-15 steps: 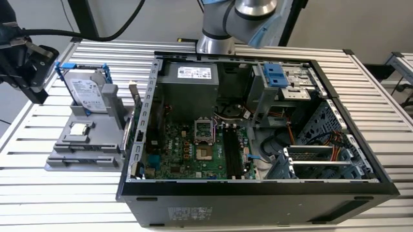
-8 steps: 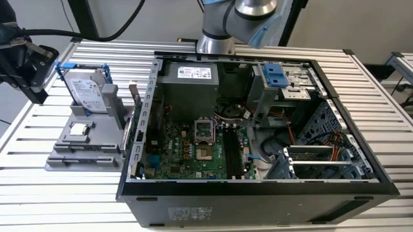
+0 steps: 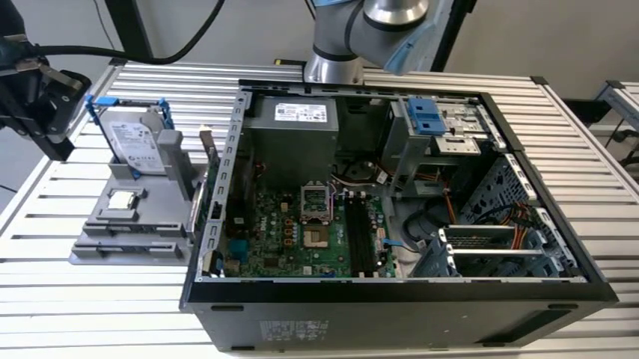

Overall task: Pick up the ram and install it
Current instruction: 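Pick up the ram and move it above insertion slot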

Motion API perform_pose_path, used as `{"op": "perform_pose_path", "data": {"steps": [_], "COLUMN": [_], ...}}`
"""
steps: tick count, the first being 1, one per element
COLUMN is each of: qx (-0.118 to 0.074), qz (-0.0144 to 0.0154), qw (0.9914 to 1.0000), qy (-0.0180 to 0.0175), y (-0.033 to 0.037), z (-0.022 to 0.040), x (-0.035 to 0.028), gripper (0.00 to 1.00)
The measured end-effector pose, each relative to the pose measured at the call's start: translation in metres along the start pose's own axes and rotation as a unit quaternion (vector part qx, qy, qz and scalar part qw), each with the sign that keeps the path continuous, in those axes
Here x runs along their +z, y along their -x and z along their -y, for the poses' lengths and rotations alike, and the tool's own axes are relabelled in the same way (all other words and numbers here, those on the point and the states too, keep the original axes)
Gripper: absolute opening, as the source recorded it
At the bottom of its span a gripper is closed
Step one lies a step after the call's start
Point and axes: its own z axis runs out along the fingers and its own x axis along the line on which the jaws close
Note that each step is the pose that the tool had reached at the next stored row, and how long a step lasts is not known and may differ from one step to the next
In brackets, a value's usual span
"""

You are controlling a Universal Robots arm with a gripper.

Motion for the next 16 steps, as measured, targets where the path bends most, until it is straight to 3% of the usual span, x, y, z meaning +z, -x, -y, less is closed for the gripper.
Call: {"op": "perform_pose_path", "data": {"steps": [14, 16], "qx": [0.000, -0.011], "qz": [-0.0008, -0.0013], "qw": [1.00000, 0.99994], "qy": [0.0000, 0.0001], "y": [0.0000, 0.0000], "z": [0.0000, 0.0000], "x": [0.0000, 0.0000], "gripper": [0.00, 0.00]}}
